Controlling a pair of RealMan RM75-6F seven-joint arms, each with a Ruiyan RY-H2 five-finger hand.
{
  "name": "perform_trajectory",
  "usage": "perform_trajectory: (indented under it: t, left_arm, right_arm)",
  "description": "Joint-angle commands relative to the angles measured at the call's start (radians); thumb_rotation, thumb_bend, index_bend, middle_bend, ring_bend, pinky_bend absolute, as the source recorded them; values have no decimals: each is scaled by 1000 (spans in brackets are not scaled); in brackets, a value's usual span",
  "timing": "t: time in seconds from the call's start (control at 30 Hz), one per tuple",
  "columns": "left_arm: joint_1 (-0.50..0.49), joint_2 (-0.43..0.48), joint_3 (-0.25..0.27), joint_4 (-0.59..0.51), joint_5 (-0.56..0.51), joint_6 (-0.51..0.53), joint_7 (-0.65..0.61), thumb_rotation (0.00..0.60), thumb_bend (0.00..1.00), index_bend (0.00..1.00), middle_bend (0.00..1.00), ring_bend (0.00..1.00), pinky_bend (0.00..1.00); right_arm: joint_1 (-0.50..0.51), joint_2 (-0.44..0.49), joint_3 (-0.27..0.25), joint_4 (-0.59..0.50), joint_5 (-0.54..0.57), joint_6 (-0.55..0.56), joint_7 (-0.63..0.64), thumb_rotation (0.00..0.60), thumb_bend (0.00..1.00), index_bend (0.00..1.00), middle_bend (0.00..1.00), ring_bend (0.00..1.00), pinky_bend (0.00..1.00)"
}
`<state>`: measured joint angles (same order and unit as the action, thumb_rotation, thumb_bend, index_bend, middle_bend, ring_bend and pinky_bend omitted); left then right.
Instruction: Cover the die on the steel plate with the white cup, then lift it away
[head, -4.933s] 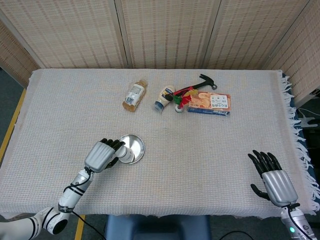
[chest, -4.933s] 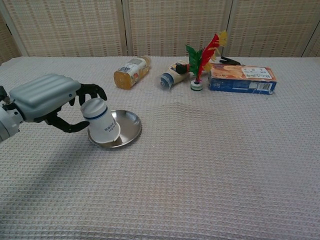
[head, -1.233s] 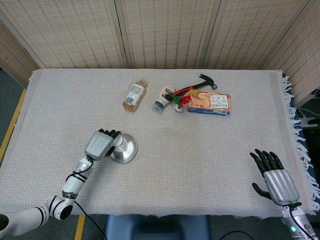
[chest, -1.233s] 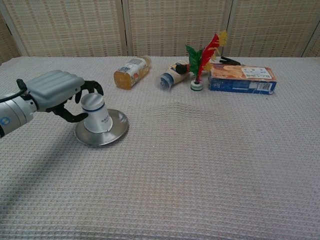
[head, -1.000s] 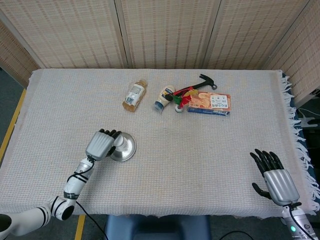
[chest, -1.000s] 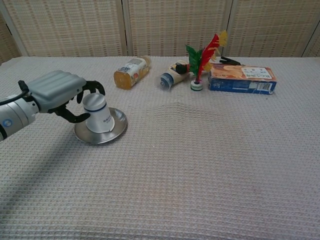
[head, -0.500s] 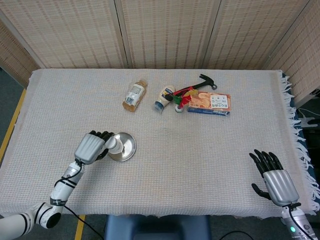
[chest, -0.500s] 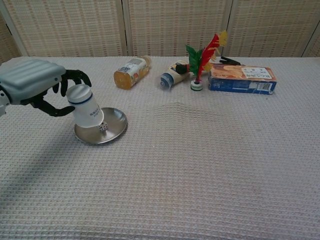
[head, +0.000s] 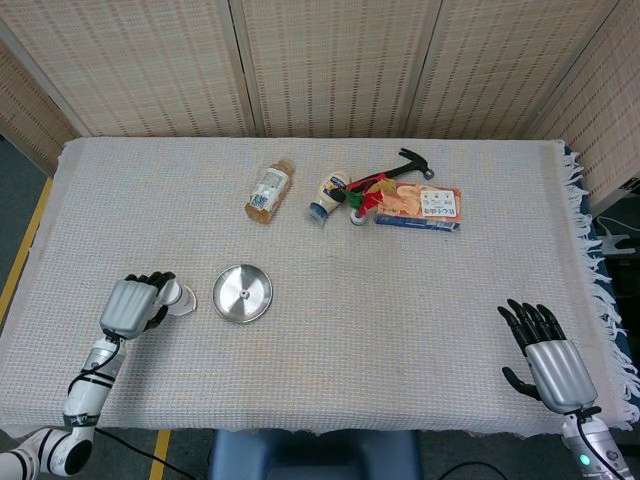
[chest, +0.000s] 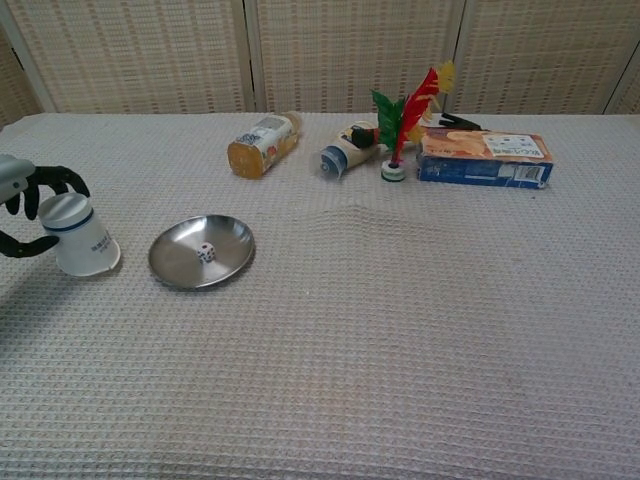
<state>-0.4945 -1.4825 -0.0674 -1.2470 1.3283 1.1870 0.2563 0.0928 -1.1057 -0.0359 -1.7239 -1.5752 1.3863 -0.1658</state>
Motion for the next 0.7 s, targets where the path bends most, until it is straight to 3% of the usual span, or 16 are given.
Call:
perform_trajectory:
  t: [0.03,0.1,0.17,0.27,0.33,0.53,0.7]
  left_arm:
    - [4,3,1,0,-2,-5,-13,600,407,484,631,459,459]
    - [5,6,3,0,2,-14,-24,600,407,452,577,454,457]
    - [2,11,14,-6,3,-43,-29,600,407,346,448,405,455]
    - [-3,40,15,-44,-15,-86,-40,600,400,94,235,241,439]
    - [-5,58,14,-70,-22,-105,-45,600,396,8,121,136,411]
    - [9,95,19,-126,-21,-94,-31,600,390,0,7,33,379]
    - [65,135,24,-188,26,20,-62,600,385,0,0,0,323]
  right_arm:
    - [0,-1,0,0,1,-1,-1,600,168,0,0,0,0]
    - [1,-2,0,-1,1,-3,-4,600,168,0,0,0,0]
    - [-2,-3,0,-2,-1,2,-6,600,168,0,0,0,0]
    - [-3,-2,-1,-3,0,4,-7,600,168,0,0,0,0]
    - [-3,-2,-1,-4,-1,4,-7,600,168,0,0,0,0]
    - [-4,0,-3,-5,-7,5,-7,600,168,0,0,0,0]
    - [-9,2,-5,-8,-15,17,-7,600,168,0,0,0,0]
